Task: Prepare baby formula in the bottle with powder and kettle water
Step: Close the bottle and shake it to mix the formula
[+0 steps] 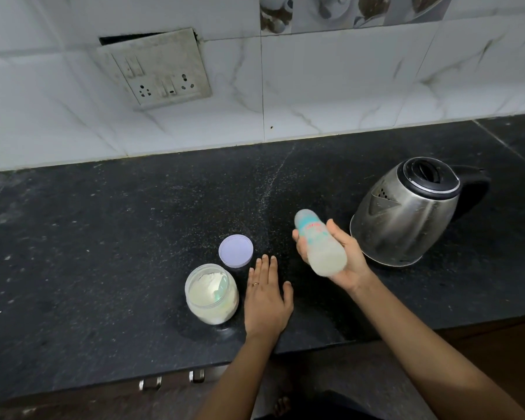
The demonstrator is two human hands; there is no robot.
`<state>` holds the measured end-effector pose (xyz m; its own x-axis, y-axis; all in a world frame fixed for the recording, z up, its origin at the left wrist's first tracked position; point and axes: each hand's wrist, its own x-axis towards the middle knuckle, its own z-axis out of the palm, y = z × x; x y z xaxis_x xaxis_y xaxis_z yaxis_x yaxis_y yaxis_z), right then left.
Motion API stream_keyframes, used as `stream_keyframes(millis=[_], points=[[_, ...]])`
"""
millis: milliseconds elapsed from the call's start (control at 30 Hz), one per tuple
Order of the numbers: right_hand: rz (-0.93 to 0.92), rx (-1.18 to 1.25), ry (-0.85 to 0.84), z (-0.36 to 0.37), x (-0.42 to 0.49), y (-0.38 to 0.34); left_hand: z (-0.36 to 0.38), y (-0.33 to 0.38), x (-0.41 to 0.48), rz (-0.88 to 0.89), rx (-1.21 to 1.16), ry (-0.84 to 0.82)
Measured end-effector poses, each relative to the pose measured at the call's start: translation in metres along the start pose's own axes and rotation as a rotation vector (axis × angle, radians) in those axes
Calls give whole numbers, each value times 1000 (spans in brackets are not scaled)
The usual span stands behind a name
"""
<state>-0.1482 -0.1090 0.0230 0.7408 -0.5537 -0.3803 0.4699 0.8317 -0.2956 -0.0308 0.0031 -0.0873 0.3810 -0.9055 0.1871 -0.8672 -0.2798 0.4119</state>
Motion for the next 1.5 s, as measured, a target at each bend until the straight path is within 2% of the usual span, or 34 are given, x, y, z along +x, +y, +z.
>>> stream_keyframes(millis=[67, 167, 200, 300, 333, 433, 500, 600, 733, 833, 933, 1133, 1233, 1300, 1400, 1500], points=[[36, -69, -14, -2, -1, 0, 0, 0, 0, -7, 1, 1], [-115, -149, 13, 5, -2, -1, 1, 0, 0, -14, 13, 0], [-107, -151, -42, 6, -3, -1, 1, 0, 1, -10, 14, 1], [-26, -243, -359, 9, -14, -2, 1, -2, 1, -6, 23, 2], [-52, -261, -389, 11, -14, -1, 1, -2, 1, -8, 27, 0], [-104, -145, -203, 12, -6, -4, 1, -1, 0, -16, 17, -5], [-31, -98, -233, 7, -4, -7, 0, 0, 0, -13, 13, -9], [-35, -273, -290, -1, -10, -5, 1, 1, 1, -11, 19, 0], [-67, -143, -64, -9, 0, -3, 2, 0, 0, -21, 27, 4], [-21, -90, -20, -10, -3, 2, 1, 1, 0, -21, 26, 1], [-39, -41, -23, -11, -2, 5, 0, 2, 0, -23, 27, -1], [-68, -95, 13, -8, -4, 1, 1, 2, 0, -19, 27, -6], [-142, -18, 99, -4, -2, -3, 2, 2, 1, -28, 25, -12], [-69, 43, 25, -14, -6, -5, 1, 2, 1, -25, 21, -15], [-18, -49, -114, -16, -10, -4, 0, 2, 1, -21, 20, -21], [-106, -10, -16, -20, -4, -7, 1, 1, 1, -22, 27, -13]])
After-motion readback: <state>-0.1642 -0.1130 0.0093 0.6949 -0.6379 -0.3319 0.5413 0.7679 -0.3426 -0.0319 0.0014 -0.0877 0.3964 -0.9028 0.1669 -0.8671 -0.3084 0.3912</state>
